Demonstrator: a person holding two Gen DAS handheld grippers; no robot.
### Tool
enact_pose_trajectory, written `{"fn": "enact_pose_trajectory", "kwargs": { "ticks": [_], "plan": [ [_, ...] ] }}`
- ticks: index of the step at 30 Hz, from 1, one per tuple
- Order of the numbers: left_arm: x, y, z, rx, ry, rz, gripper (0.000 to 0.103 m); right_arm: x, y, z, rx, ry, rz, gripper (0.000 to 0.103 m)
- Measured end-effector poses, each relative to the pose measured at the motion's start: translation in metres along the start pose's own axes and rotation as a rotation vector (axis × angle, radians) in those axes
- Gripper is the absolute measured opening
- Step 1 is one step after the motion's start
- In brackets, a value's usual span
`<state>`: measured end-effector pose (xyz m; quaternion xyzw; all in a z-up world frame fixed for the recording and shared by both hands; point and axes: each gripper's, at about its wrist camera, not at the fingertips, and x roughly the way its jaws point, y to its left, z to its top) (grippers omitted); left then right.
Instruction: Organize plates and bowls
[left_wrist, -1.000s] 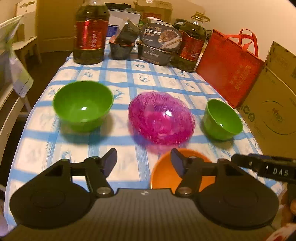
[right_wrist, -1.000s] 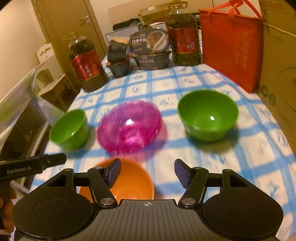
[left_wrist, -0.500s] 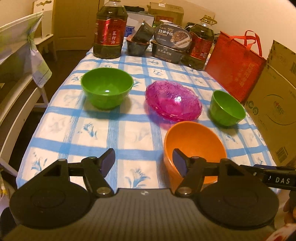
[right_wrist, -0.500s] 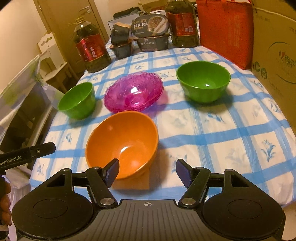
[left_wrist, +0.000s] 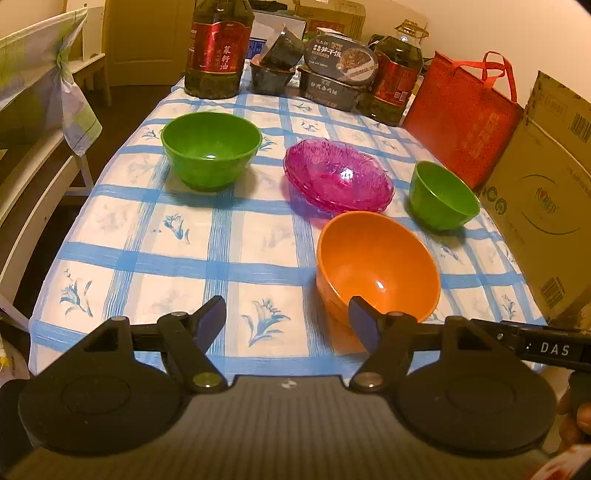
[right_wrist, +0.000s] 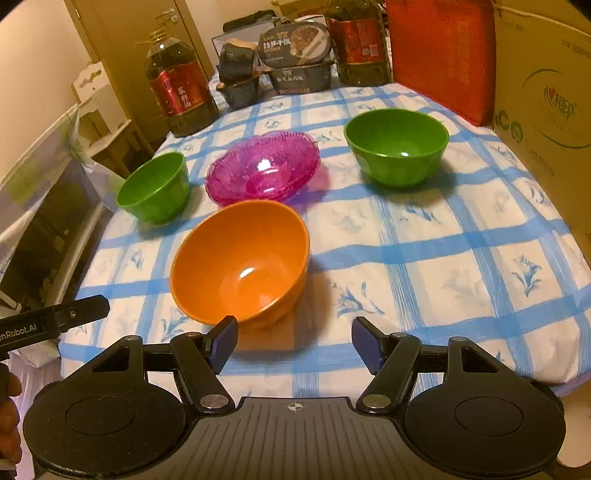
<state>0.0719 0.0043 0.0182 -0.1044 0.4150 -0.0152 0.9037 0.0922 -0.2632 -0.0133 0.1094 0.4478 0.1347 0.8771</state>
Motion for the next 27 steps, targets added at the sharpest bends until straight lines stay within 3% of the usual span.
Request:
{"fn": "enact_pose_trajectory", "kwargs": {
  "ticks": [8,24,27],
  "plan": [
    [0.003,-0.002,-0.003,0.011,0.009,0.002,0.075,0.002,0.0,-0.002,0.002,0.009,-0.005,0.068],
    [0.014,-0.001,-0.004,0.004,0.037,-0.021,0.075,0.008,-0.012,0.0,0.035,0.014,-0.018,0.068],
    [0.016,-0.002,-0.004,0.01,0.034,-0.026,0.081,0.007,-0.014,0.002,0.047,0.001,-0.019,0.068]
  ]
}}
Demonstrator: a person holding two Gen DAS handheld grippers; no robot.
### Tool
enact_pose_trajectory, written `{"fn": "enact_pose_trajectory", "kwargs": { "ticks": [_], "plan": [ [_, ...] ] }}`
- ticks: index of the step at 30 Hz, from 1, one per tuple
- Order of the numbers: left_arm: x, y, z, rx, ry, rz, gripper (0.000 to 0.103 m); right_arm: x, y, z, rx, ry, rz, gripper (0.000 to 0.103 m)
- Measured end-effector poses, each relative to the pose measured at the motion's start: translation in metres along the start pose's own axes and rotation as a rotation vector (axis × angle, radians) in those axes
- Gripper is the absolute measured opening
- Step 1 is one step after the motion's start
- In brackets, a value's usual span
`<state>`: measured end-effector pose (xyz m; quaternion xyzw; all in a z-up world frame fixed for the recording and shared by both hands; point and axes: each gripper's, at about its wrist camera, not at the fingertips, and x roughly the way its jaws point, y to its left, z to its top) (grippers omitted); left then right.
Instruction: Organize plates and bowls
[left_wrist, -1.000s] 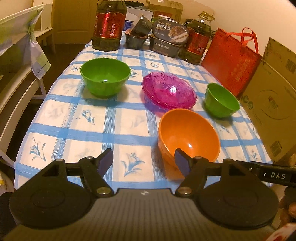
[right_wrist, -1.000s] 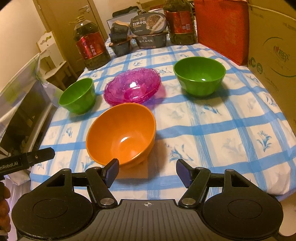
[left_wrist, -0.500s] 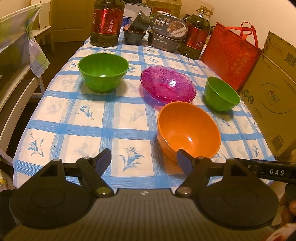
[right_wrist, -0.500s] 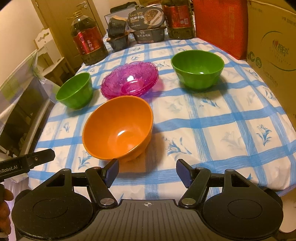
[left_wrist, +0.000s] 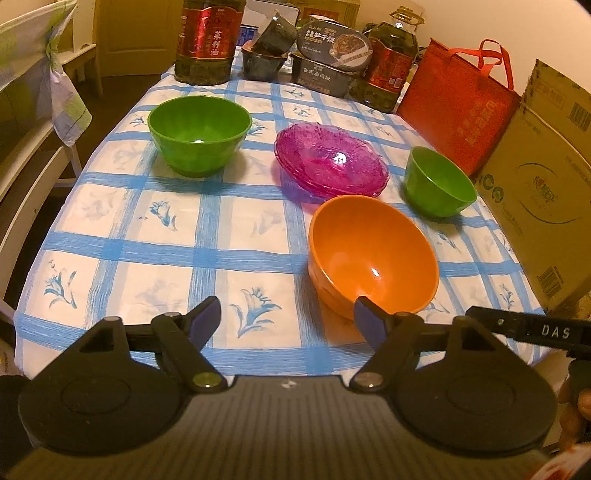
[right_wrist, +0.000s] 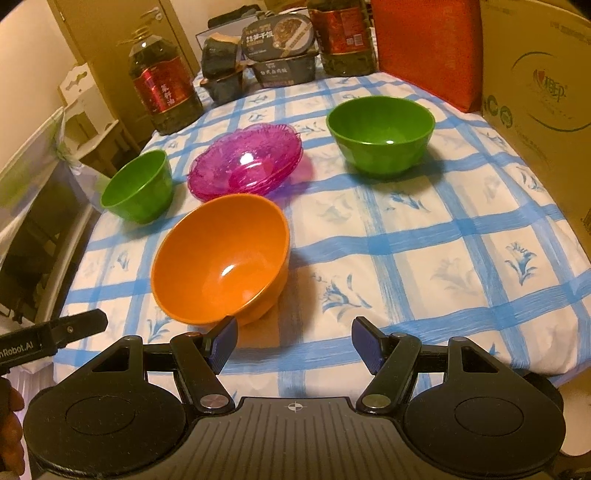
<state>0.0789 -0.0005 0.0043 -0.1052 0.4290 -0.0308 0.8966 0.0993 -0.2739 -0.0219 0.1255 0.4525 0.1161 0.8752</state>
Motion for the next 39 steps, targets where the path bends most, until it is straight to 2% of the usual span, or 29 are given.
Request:
{"fn": "enact_pose_trajectory", "kwargs": {
  "ticks": [4,9,13,19,21,23,32,34,36,39],
  "plan": [
    [0.002,-0.001,0.001,0.006,-0.005,-0.007,0.086,0.001,-0.006,0.003,0.022,-0.007,-0.004,0.068],
    [0.009,-0.004,0.004,0.007,0.009,-0.024,0.086,0.003,-0.008,0.007,0.021,-0.015,-0.008,0.068],
    [0.017,-0.007,0.008,0.003,0.01,0.002,0.086,0.008,-0.009,0.009,0.02,-0.013,-0.01,0.068],
    [0.036,-0.006,0.016,-0.005,0.015,-0.003,0.084,0.022,-0.011,0.015,0.018,-0.005,-0.015,0.068],
    [0.044,-0.006,0.019,-0.008,0.02,-0.001,0.079,0.027,-0.011,0.017,0.02,-0.004,-0.02,0.068],
    [0.053,-0.005,0.022,-0.017,0.031,0.002,0.069,0.032,-0.012,0.019,0.024,-0.006,-0.025,0.068],
    [0.085,-0.005,0.031,-0.017,0.056,-0.033,0.042,0.062,-0.005,0.029,-0.015,0.011,-0.019,0.067],
    [0.091,-0.006,0.032,-0.006,0.06,-0.032,0.037,0.068,-0.002,0.03,-0.028,0.014,-0.014,0.061],
    [0.096,-0.007,0.033,-0.008,0.065,-0.039,0.034,0.074,-0.001,0.031,-0.033,0.019,-0.01,0.045],
    [0.103,-0.008,0.034,-0.002,0.069,-0.049,0.028,0.08,0.0,0.031,-0.036,0.033,0.003,0.037]
  ]
}}
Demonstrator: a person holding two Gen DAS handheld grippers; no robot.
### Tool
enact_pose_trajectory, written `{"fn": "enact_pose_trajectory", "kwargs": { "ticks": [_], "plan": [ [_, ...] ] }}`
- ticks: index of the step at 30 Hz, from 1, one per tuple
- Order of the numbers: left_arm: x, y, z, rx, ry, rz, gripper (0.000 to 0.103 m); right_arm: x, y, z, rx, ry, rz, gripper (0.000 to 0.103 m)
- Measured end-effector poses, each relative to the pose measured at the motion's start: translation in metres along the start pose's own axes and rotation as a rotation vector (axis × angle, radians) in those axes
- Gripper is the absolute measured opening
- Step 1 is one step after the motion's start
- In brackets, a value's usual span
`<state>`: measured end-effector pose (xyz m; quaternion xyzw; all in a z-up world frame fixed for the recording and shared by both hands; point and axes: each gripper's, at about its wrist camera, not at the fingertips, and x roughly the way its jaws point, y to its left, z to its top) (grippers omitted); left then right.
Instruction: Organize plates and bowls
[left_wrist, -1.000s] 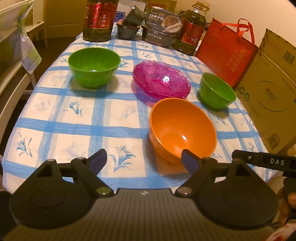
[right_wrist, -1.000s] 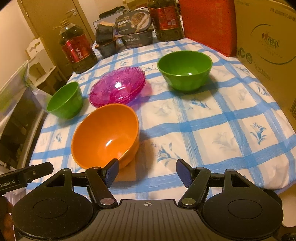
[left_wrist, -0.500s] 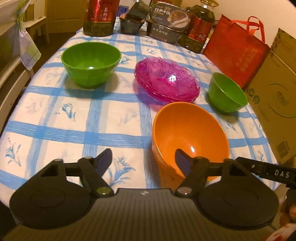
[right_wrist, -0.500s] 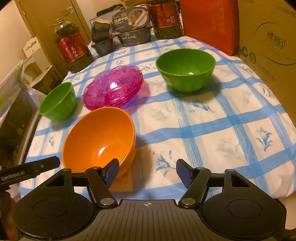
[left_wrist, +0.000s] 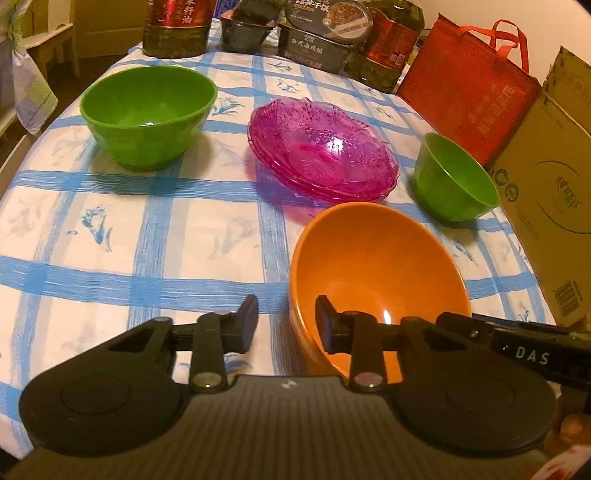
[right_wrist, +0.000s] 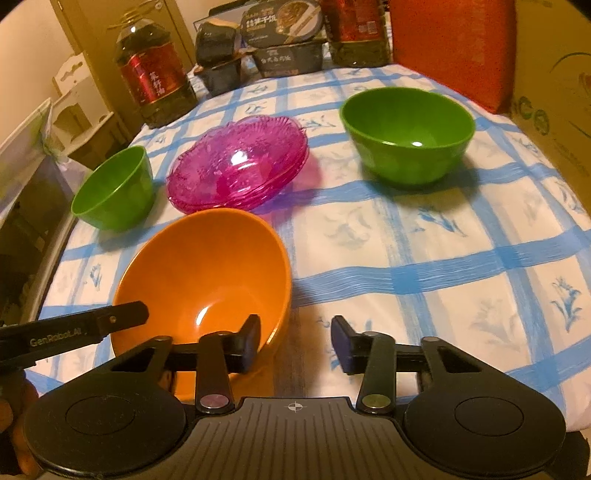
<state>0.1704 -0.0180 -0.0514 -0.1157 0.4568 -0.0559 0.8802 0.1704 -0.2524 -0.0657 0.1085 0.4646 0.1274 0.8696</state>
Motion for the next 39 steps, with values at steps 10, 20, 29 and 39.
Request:
{"fn": "enact_pose_trajectory", "kwargs": {
  "ticks": [10,20,29,39],
  "plan": [
    [0.004,-0.006,0.004,0.029,0.001,-0.01,0.01,0.005,0.007,0.002,-0.017,0.004,0.012,0.015],
    [-0.003,-0.005,0.004,0.024,0.018,-0.018,0.009,-0.001,0.008,0.003,0.008,0.019,0.022,0.014],
    [-0.033,0.01,0.017,0.008,-0.019,-0.009,0.009,-0.013,0.035,0.012,-0.023,0.005,0.052,0.014],
    [-0.067,0.04,0.034,-0.025,-0.075,0.037,0.009,-0.018,0.085,0.036,-0.098,-0.031,0.099,0.014]
  ]
}}
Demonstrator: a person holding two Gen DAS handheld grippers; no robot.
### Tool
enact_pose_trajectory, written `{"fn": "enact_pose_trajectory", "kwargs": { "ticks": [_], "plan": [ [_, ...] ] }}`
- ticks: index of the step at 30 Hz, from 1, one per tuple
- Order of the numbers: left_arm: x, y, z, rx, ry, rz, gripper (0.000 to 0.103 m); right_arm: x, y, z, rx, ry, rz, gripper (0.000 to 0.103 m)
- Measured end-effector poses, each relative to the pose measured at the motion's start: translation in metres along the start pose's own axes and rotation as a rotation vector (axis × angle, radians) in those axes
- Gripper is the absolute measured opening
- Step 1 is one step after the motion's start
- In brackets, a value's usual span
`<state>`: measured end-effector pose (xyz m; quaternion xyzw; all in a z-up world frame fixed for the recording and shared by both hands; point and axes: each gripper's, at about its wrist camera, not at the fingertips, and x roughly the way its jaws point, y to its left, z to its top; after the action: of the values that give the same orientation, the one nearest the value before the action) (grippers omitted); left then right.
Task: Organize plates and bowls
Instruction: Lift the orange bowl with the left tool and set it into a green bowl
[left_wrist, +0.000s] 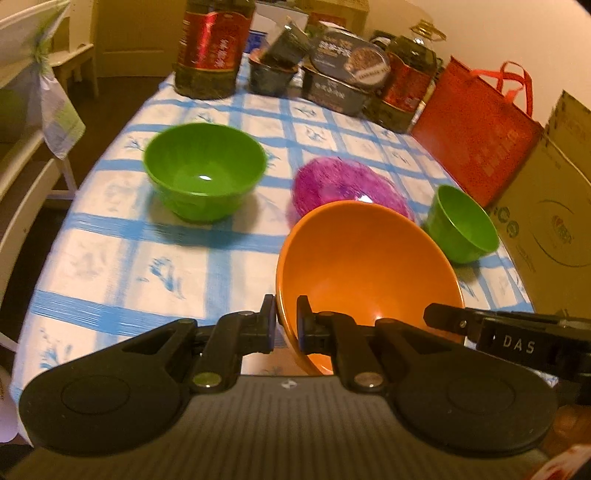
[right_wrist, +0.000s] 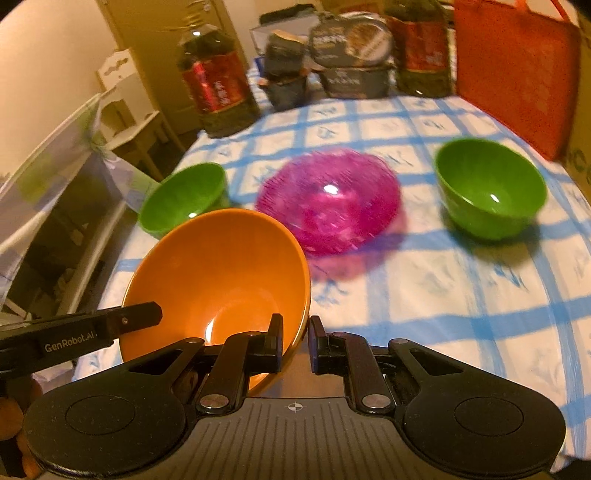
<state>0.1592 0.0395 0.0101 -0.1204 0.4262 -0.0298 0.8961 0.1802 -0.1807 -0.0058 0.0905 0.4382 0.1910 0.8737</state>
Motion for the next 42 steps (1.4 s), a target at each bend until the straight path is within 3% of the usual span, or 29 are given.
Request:
{"fn": "enact_pose_trajectory", "kwargs": {
  "ticks": [17,25,33,42],
  "plan": [
    [-0.022,0.05,0.032,-0.052,-0.047,0.043,0.009,0.024,0.058,0.033,-0.097,0.008,0.045,0.014],
    [-0.016,0.065,0.066,-0.065,-0.069,0.051,0.009,0.035,0.076,0.07,-0.128,-0.008,0.052,0.014],
    [0.01,0.089,0.111,-0.092,-0.064,0.08,0.009,0.075,0.095,0.117,-0.151,-0.002,0.061,0.014],
    [0.055,0.108,0.152,-0.074,-0.052,0.12,0.01,0.139,0.089,0.152,-0.105,0.062,0.074,0.014]
  ]
}}
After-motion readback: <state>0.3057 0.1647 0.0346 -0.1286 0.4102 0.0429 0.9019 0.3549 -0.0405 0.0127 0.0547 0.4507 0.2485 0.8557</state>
